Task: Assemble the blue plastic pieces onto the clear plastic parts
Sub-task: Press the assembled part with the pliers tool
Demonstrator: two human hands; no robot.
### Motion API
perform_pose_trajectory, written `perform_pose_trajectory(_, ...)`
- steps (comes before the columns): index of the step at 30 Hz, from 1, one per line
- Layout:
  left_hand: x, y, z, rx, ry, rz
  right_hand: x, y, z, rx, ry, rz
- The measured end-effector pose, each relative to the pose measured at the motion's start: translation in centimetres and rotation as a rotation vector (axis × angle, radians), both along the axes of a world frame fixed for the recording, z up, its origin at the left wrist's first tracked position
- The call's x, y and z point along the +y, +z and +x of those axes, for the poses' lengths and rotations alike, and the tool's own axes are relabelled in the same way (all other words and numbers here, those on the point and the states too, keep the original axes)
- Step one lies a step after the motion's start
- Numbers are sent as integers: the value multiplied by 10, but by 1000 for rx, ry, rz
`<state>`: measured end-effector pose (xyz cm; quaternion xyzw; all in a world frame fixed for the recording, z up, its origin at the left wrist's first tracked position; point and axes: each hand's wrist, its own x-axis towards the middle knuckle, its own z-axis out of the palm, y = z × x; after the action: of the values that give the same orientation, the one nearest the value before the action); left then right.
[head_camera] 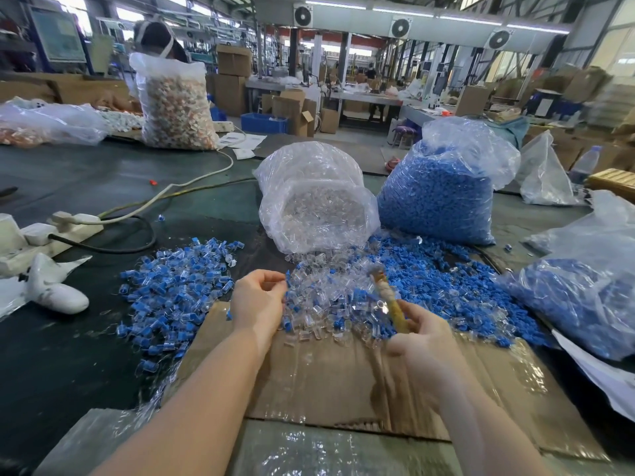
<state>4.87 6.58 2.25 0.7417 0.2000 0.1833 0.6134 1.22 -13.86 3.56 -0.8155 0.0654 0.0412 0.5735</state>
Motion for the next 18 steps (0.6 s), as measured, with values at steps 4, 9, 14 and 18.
perform_pose_trajectory(4, 34, -14, 1, 37, 76, 597, -31, -14, 15, -65, -203, -466)
perform_pose_trajectory(9, 58, -30, -3, 273, 110, 906, -54, -23, 20, -16, -332, -801)
perform_pose_trajectory(14, 37, -29, -5, 186, 90, 893, -62, -34, 22, 11, -335, -933)
perform_pose_trajectory(18, -3, -30, -11, -74, -122, 776, -61, -35, 23, 20, -316, -1029)
